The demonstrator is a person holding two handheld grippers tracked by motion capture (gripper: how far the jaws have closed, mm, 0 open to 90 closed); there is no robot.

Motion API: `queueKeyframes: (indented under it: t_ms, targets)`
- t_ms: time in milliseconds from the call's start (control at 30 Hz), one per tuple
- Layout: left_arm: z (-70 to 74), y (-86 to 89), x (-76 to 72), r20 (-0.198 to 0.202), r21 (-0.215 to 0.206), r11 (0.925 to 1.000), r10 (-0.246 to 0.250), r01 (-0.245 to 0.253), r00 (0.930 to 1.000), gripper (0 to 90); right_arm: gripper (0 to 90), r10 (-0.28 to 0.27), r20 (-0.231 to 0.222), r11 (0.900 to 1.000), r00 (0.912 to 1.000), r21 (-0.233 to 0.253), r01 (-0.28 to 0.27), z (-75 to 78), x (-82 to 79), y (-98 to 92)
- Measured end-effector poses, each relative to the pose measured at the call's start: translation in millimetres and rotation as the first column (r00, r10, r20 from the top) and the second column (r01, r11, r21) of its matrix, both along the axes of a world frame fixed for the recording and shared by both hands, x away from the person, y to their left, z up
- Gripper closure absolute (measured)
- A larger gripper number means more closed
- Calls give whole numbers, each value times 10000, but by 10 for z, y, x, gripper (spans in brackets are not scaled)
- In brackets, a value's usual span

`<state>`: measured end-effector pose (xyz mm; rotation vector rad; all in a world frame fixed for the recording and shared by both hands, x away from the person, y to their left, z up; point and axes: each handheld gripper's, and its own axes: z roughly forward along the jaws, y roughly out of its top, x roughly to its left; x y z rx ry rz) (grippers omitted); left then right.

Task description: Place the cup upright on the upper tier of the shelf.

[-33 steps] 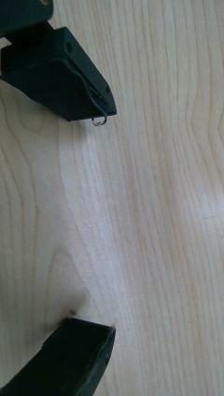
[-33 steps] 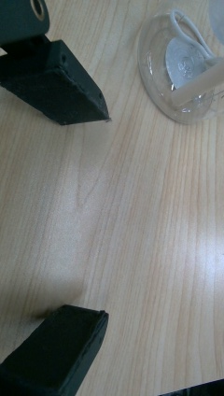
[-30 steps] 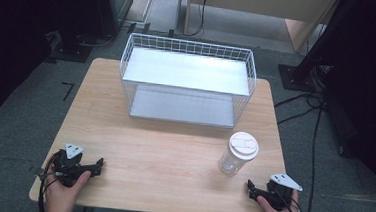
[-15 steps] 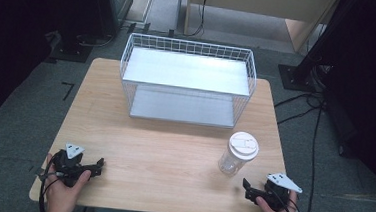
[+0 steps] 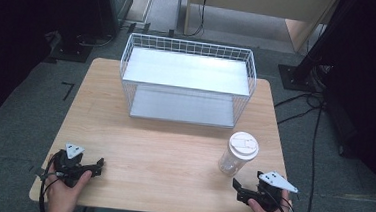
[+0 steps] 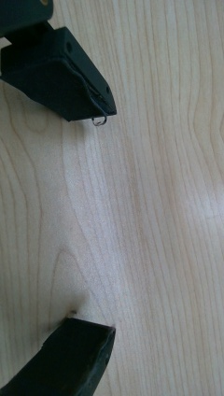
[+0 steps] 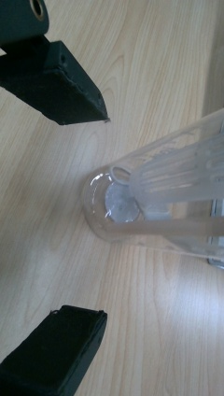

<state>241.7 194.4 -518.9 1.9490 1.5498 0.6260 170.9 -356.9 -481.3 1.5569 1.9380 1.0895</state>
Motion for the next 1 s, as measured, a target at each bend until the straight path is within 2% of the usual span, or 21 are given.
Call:
queueKeyframes:
  t_ms: [167, 467, 767, 1000]
  targets:
    - [0, 0, 0, 2, 0, 10000, -1, 1, 10000, 0, 45, 217, 102, 9996, 9997, 191, -219, 53, 9, 88]
    - [0, 0, 0, -1, 2, 10000, -2, 2, 10000, 0, 45, 186, 383, 9986, 9991, 479, -204, 135, 53, 158]
    - [0, 0, 0, 2, 0, 10000, 0, 0, 10000, 0, 26, -181, 627, 9992, 9979, 365, 158, 200, 212, 229]
    - [0, 0, 0, 6, 5, 10000, -2, 2, 10000, 0, 0, -243, 876, 9984, 9959, 532, 197, 271, 337, 260]
